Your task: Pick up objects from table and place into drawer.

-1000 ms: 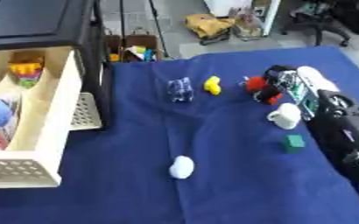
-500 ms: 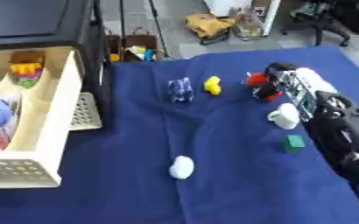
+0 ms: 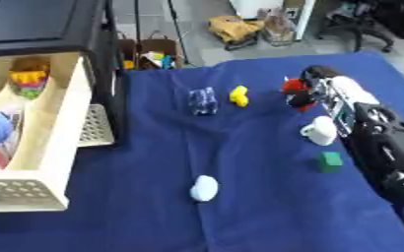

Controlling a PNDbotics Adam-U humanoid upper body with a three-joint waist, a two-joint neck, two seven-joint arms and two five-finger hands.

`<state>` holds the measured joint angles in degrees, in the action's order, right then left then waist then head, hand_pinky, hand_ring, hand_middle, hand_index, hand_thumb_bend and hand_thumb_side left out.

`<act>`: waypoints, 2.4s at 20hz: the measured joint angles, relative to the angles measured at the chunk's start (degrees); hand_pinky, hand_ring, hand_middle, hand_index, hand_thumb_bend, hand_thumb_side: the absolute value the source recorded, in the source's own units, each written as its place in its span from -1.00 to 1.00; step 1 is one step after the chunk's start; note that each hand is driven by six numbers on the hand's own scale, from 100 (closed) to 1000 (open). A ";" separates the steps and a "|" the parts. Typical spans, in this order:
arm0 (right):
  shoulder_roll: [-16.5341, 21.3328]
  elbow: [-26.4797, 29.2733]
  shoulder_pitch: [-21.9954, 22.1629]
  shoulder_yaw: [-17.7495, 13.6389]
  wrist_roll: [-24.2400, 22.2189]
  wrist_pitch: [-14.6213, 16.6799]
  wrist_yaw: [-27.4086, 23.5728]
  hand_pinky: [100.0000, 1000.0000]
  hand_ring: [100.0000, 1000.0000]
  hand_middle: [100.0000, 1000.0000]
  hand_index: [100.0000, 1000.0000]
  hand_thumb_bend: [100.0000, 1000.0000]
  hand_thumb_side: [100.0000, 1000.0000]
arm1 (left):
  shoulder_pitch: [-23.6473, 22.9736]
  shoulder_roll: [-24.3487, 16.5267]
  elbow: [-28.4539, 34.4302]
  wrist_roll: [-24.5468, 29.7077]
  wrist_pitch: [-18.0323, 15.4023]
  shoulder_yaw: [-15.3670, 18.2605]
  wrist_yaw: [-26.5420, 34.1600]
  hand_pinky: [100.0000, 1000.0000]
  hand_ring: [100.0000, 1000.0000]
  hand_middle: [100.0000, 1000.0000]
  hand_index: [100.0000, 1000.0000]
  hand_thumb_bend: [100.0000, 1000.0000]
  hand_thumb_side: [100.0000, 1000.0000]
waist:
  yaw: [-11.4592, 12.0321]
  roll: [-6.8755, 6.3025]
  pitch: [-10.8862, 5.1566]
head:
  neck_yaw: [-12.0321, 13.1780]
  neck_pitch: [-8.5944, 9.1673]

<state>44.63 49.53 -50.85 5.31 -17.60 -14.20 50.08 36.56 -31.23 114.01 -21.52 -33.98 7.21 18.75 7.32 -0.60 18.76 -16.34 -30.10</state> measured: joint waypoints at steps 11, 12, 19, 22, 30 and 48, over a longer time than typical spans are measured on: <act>2.28 8.09 0.78 1.58 0.76 -0.95 -0.20 0.50 0.54 -0.28 0.07 -1.00 -0.16 | 0.00 -0.01 0.00 0.01 0.01 0.00 0.00 -0.42 -0.15 0.04 0.36 -0.84 0.97 | -0.78 0.46 -0.67 | 0.79 -0.01; 2.87 8.96 0.78 1.89 1.04 -0.67 -0.27 0.50 0.54 -0.28 0.07 -1.00 -0.16 | -0.01 -0.01 0.00 0.02 0.01 0.00 0.01 -0.42 -0.15 0.04 0.36 -0.84 0.96 | -0.92 0.57 -0.92 | 0.98 -0.01; 6.91 17.41 1.60 2.20 2.51 1.61 -2.55 0.49 0.53 -0.28 0.06 -1.00 -0.13 | -0.02 -0.08 0.00 0.03 0.02 0.00 0.16 -0.41 -0.15 0.03 0.36 -0.83 0.96 | -1.31 1.11 -1.74 | 2.05 -0.03; 8.10 21.28 1.80 2.45 3.05 2.16 -3.83 0.49 0.53 -0.28 0.06 -1.00 -0.11 | -0.02 -0.10 0.00 0.06 0.05 0.01 0.29 -0.40 -0.14 0.03 0.36 -0.83 0.96 | -1.38 1.40 -2.20 | 2.61 -0.04; 8.98 32.06 -1.05 4.65 2.98 4.43 -7.15 0.47 0.52 -0.25 0.05 -1.00 -0.04 | -0.02 -0.58 0.00 0.30 0.22 0.01 0.63 -0.39 -0.14 0.03 0.36 -0.82 0.95 | -1.51 2.39 -3.71 | 4.29 -0.42; -4.99 49.83 -16.08 12.04 -10.17 -2.50 -9.49 0.46 0.50 -0.28 0.05 -1.00 -0.06 | 0.31 -0.82 0.00 1.24 0.68 -0.33 1.92 -0.38 -0.13 0.03 0.36 -0.81 0.94 | 1.50 3.99 -5.36 | 4.28 -1.61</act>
<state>39.64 99.35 -66.93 17.35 -27.78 -16.70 40.59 36.88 -32.05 114.01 -20.28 -33.30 6.89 20.67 8.82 3.39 13.39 -12.06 -31.71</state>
